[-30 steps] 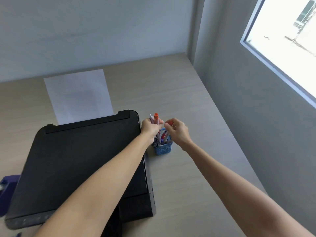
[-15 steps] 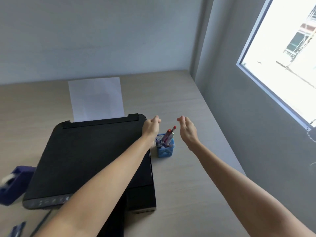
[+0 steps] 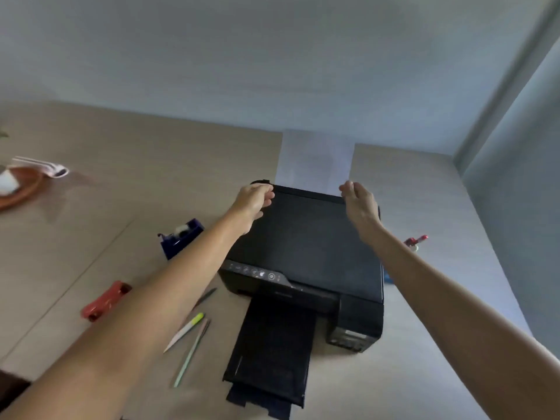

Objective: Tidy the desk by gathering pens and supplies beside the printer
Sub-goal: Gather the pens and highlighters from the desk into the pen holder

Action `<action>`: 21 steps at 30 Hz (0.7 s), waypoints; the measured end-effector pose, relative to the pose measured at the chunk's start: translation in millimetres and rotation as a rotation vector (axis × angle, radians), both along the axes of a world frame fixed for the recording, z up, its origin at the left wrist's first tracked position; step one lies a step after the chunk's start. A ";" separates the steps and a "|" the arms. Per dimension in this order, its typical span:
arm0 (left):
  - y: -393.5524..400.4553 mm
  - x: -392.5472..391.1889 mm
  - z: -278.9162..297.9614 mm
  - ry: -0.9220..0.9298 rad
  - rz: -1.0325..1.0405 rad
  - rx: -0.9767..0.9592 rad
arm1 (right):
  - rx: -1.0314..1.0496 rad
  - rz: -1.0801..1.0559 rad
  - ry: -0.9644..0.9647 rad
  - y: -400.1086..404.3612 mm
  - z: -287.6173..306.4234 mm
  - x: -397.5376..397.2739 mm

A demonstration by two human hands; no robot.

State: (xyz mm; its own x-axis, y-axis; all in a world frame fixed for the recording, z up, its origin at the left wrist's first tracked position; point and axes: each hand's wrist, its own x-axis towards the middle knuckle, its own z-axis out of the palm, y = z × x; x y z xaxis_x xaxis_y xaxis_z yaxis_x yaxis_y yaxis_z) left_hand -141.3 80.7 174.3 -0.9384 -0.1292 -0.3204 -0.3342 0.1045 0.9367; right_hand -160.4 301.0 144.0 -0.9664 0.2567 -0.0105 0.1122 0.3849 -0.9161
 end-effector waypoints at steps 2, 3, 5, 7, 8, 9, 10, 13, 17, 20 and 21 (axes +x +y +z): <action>-50.5 10.8 -3.9 -0.018 0.041 -0.050 | -0.011 0.093 -0.025 -50.6 3.7 2.7; -74.7 17.9 -7.9 -0.036 0.058 -0.072 | -0.013 0.137 -0.038 -75.4 4.6 6.1; -119.9 33.3 -20.5 -0.090 0.106 -0.113 | -0.021 0.224 -0.054 -123.3 4.1 16.9; -163.3 51.6 -38.9 -0.168 0.123 -0.151 | -0.016 0.311 -0.052 -169.7 -1.6 30.6; -183.5 62.2 -51.6 -0.208 0.116 -0.174 | -0.003 0.352 -0.052 -191.8 -5.1 39.2; -201.4 74.0 -66.3 -0.248 0.105 -0.223 | 0.004 0.391 -0.056 -211.0 -9.2 48.3; -216.5 84.9 -81.9 -0.281 0.085 -0.298 | 0.004 0.430 -0.073 -228.5 -15.5 57.4; -249.9 113.2 -137.7 -0.364 0.021 -0.528 | 0.059 0.544 -0.158 -272.6 -43.7 85.1; -259.8 131.8 -184.9 -0.444 -0.191 -0.771 | 0.291 0.644 -0.423 -299.1 -99.7 117.0; -265.3 131.6 -215.4 -0.508 -0.231 -0.840 | 0.605 0.806 -0.635 -305.2 -133.5 134.7; -265.5 132.0 -219.7 -0.514 -0.234 -0.862 | 0.733 0.853 -0.689 -307.3 -138.4 143.0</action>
State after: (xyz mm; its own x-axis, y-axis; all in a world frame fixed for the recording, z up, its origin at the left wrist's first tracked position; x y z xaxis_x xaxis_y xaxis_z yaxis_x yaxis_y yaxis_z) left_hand -9.4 -184.8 -45.3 -0.7457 -0.3367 -0.5750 -0.5578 0.7875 0.2622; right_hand -17.4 -6.3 5.6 -0.6792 -0.2702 -0.6824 -0.0552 0.9459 -0.3196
